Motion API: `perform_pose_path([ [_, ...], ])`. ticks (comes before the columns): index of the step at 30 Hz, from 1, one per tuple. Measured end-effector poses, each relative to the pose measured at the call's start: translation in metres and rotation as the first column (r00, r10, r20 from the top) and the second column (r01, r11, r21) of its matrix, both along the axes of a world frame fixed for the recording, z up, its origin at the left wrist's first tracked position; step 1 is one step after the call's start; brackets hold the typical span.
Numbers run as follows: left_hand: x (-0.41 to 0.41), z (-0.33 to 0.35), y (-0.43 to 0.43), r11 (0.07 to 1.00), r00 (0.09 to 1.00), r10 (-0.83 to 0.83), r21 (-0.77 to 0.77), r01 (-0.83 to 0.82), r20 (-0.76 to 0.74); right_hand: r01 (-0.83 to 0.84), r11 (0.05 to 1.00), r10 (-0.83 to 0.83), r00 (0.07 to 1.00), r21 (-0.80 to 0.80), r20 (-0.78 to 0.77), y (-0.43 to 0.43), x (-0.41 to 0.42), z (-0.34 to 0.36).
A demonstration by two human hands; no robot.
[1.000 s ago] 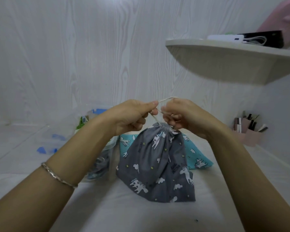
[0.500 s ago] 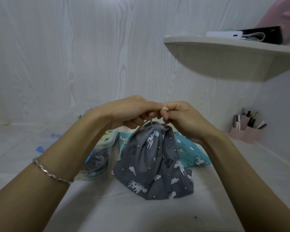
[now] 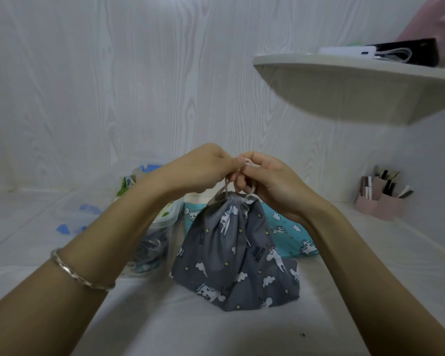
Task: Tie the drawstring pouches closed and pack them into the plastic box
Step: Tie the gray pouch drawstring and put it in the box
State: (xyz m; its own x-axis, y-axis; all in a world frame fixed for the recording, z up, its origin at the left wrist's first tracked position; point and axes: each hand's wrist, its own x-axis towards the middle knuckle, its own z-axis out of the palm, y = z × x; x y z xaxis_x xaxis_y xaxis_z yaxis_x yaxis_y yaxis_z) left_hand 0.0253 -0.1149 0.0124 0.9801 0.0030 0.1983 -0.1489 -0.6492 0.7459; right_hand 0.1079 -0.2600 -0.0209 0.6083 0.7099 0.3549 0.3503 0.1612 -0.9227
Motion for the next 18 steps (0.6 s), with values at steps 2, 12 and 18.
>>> perform_pose_path([
  [2,0.000,-0.001,-0.001,0.993,0.996,-0.086,-0.089,0.082,-0.039,0.045,0.998,-0.042,0.997,-0.049,0.059,0.001,-0.001,-0.001],
  [12,0.004,-0.003,-0.002,0.994,0.999,0.009,-0.114,-0.004,0.045,0.001,1.000,-0.001,1.000,0.001,-0.027,0.001,0.004,-0.004],
  [18,0.009,-0.011,-0.001,0.988,0.998,0.040,-0.150,-0.033,0.042,-0.003,0.999,0.006,0.997,0.038,-0.079,-0.004,0.011,-0.008],
])
